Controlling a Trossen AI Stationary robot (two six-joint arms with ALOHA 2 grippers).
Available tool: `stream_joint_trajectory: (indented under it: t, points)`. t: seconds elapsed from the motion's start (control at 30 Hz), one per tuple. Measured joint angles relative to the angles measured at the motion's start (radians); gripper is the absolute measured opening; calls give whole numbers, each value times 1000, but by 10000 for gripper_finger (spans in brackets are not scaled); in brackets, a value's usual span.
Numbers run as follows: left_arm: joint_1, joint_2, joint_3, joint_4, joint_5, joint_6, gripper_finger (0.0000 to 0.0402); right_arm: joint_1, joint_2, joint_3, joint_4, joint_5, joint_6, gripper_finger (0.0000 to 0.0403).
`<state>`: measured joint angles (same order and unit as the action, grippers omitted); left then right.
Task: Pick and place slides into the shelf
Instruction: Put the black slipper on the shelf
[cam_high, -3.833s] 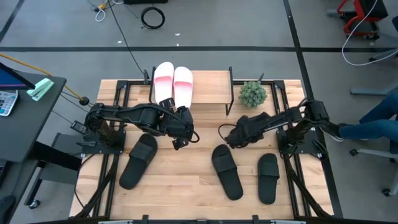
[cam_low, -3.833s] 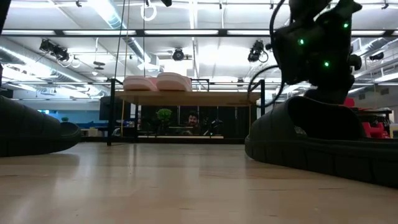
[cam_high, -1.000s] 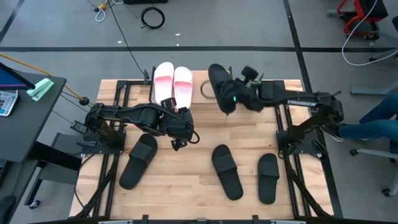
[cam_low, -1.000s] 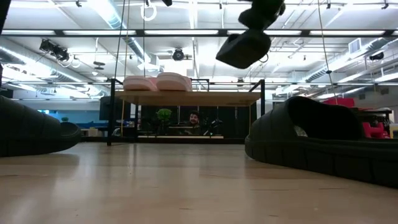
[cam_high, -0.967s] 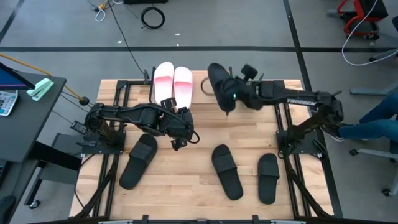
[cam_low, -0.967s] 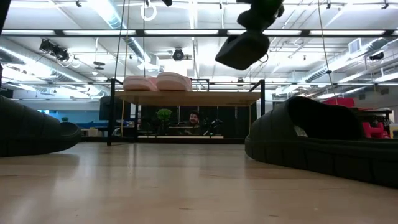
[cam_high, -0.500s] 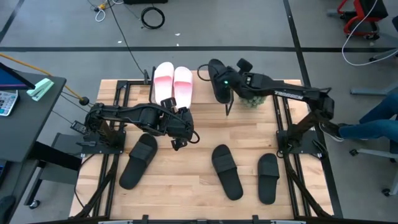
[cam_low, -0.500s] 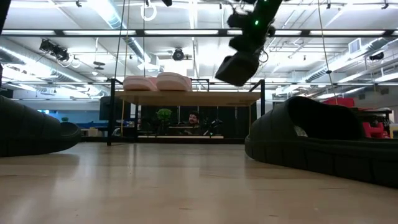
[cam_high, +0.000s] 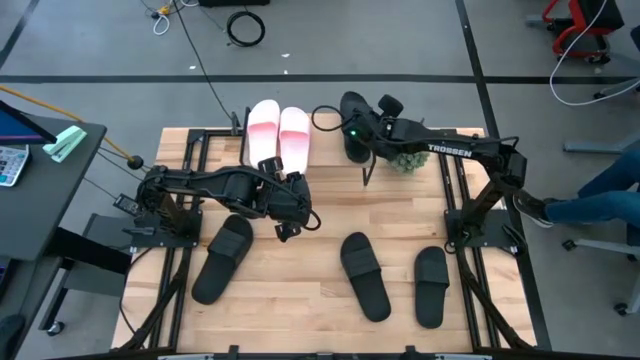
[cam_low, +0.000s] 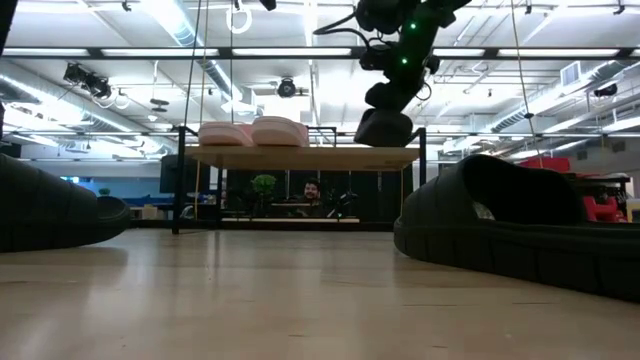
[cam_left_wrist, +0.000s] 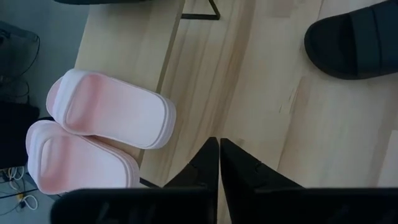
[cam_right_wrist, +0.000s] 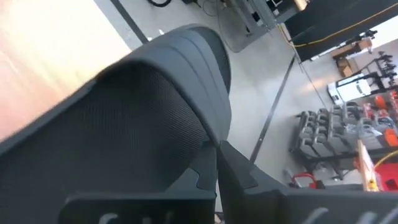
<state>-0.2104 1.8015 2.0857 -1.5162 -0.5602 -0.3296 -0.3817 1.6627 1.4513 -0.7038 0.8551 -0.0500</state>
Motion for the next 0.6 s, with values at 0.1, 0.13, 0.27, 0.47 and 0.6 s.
stream_joint_trajectory:
  t: [0.1,0.13,0.27,0.47,0.6]
  points:
    - [0,0,0,0,0,-10,14,-4,0,0,-6,-59,4,2]
    - [0,0,0,0,0,-20,11,-4,0,0,-8,-78,6,2]
    - [-2,0,0,0,0,-26,9,-3,0,0,-29,-91,41,2]
    - [-2,0,0,0,0,-26,21,-5,0,0,-66,-103,48,5]
    - [-2,0,0,0,0,-27,20,-11,0,0,-67,-103,53,6]
